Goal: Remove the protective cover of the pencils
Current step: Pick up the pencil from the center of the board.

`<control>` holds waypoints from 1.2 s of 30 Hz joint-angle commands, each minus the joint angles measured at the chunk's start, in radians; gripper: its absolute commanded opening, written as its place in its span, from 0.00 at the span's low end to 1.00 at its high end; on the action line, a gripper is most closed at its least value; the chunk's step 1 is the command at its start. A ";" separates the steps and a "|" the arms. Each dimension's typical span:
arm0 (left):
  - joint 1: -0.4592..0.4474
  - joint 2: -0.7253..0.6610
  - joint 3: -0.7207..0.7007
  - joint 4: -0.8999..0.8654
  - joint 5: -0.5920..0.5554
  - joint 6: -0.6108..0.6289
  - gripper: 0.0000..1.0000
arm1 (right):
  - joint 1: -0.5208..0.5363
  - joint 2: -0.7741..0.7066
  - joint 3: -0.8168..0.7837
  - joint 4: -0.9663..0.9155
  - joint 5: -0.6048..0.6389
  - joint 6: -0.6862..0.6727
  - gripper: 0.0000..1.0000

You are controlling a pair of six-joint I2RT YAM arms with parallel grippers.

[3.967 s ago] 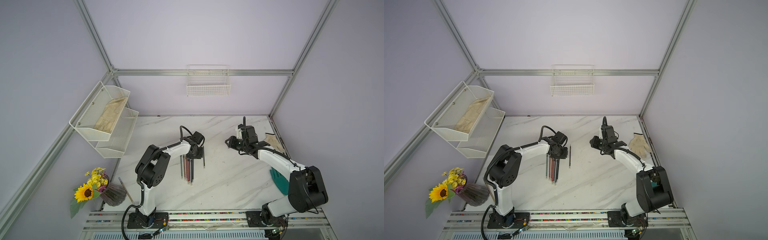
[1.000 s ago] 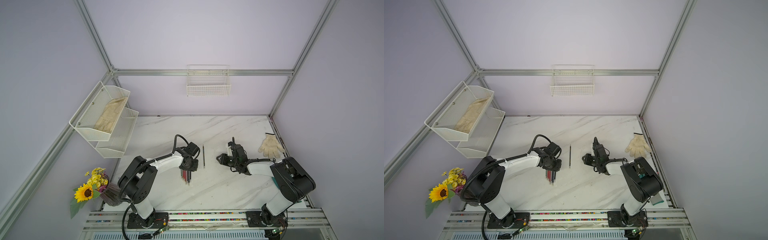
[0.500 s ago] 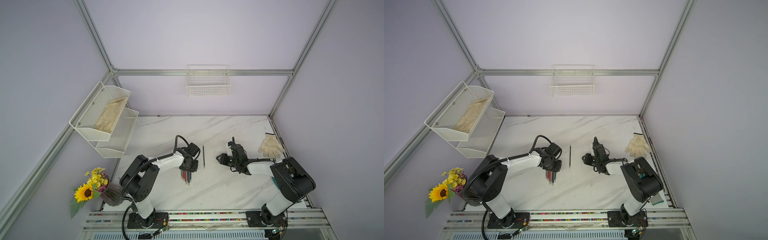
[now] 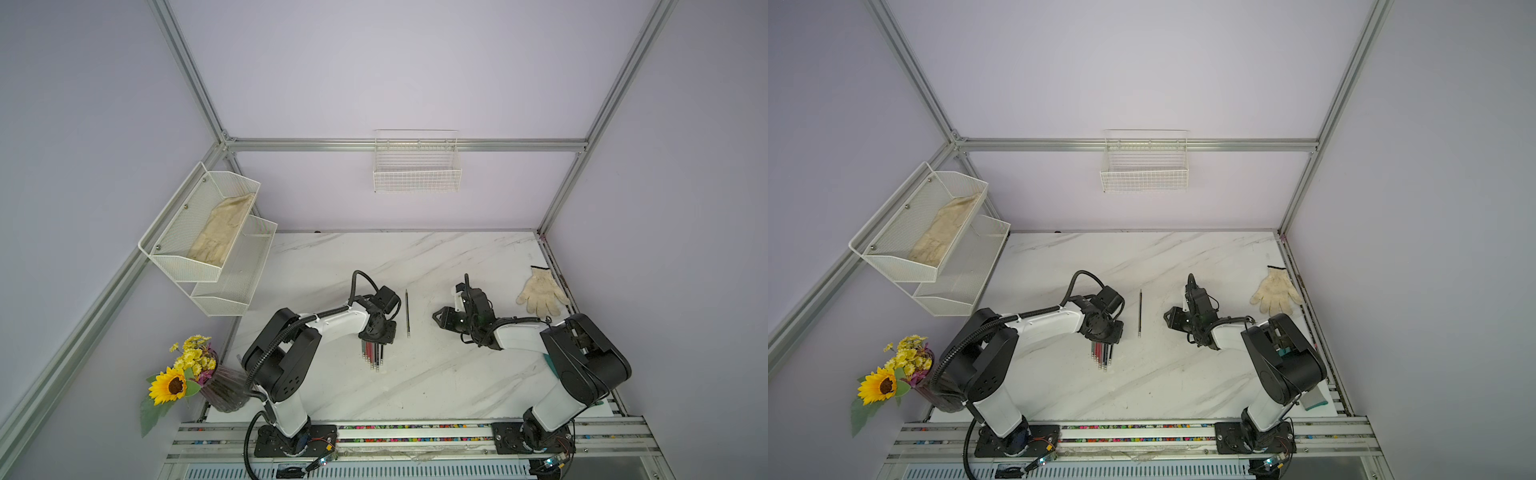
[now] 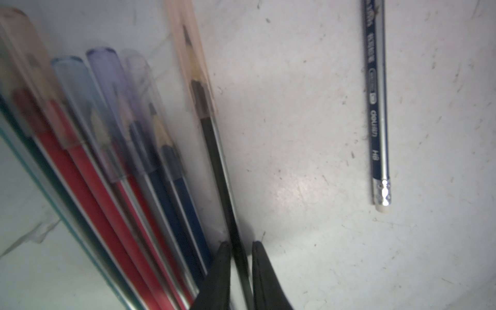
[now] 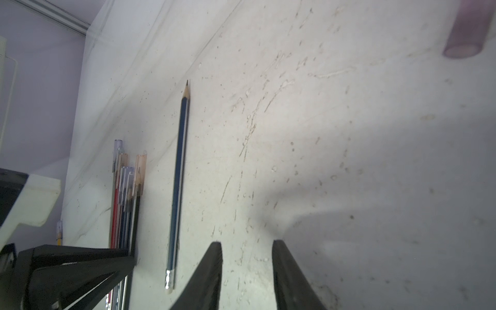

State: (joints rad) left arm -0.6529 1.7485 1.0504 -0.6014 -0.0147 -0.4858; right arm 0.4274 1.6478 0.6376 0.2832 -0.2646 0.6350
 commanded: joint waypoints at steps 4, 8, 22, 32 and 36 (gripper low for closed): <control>-0.016 0.054 0.076 -0.048 -0.053 0.036 0.17 | 0.003 0.013 0.022 0.008 -0.009 0.009 0.35; -0.052 0.103 0.132 -0.114 -0.115 0.056 0.19 | 0.004 0.015 0.024 0.007 -0.009 0.011 0.35; -0.100 0.193 0.211 -0.195 -0.167 0.075 0.12 | 0.002 0.005 0.018 0.010 -0.009 0.011 0.35; -0.099 0.116 0.230 -0.182 -0.100 0.079 0.07 | 0.003 -0.005 0.016 0.008 -0.009 0.009 0.36; -0.098 0.062 0.241 -0.193 -0.105 0.082 0.08 | 0.002 -0.019 0.030 -0.003 -0.025 -0.001 0.35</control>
State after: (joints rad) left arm -0.7494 1.8797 1.2495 -0.7788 -0.1448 -0.4232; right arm 0.4274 1.6535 0.6376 0.2829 -0.2729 0.6346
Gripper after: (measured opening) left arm 0.078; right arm 0.355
